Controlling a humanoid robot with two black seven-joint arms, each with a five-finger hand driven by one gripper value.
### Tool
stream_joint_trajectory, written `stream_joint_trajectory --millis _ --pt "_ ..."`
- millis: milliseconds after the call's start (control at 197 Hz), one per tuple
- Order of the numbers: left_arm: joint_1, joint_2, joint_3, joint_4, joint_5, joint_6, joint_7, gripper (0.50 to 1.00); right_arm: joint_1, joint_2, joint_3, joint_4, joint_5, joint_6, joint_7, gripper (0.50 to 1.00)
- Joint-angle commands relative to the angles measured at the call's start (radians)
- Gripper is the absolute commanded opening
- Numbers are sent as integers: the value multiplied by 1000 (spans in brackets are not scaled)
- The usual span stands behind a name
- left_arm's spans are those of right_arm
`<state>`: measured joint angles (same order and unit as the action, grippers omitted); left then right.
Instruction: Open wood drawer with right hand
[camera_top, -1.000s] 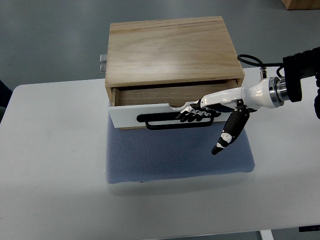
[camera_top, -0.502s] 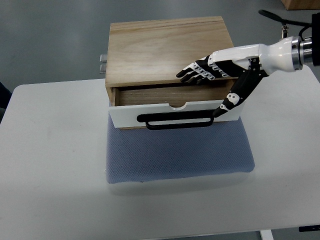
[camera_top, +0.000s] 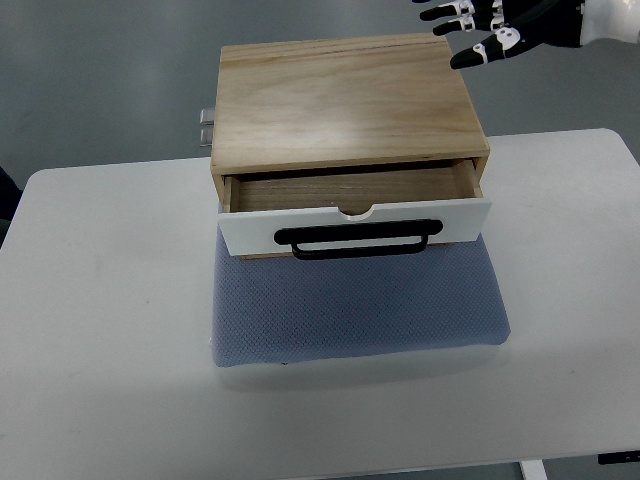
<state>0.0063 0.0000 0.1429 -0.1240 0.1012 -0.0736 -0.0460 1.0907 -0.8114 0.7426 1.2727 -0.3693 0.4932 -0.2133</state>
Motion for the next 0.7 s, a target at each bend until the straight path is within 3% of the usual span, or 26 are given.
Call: stream_joint_trajectory --millis 0,122,233,391,695 --pt "0 0 1 0 0 0 0 1000 -41 31 21 -79 6 -114 32 938" --pt "0 0 0 0 0 0 0 1000 -81 67 24 -164 15 -318 72 938" --pt "0 0 0 1 0 0 0 1000 -109 92 26 -228 102 -432 84 938" --pt "0 0 1 0 0 0 0 1000 -160 103 26 -289 221 -453 94 938" --pt "0 0 0 0 0 0 0 1000 -268 173 26 -378 231 -449 232 940"
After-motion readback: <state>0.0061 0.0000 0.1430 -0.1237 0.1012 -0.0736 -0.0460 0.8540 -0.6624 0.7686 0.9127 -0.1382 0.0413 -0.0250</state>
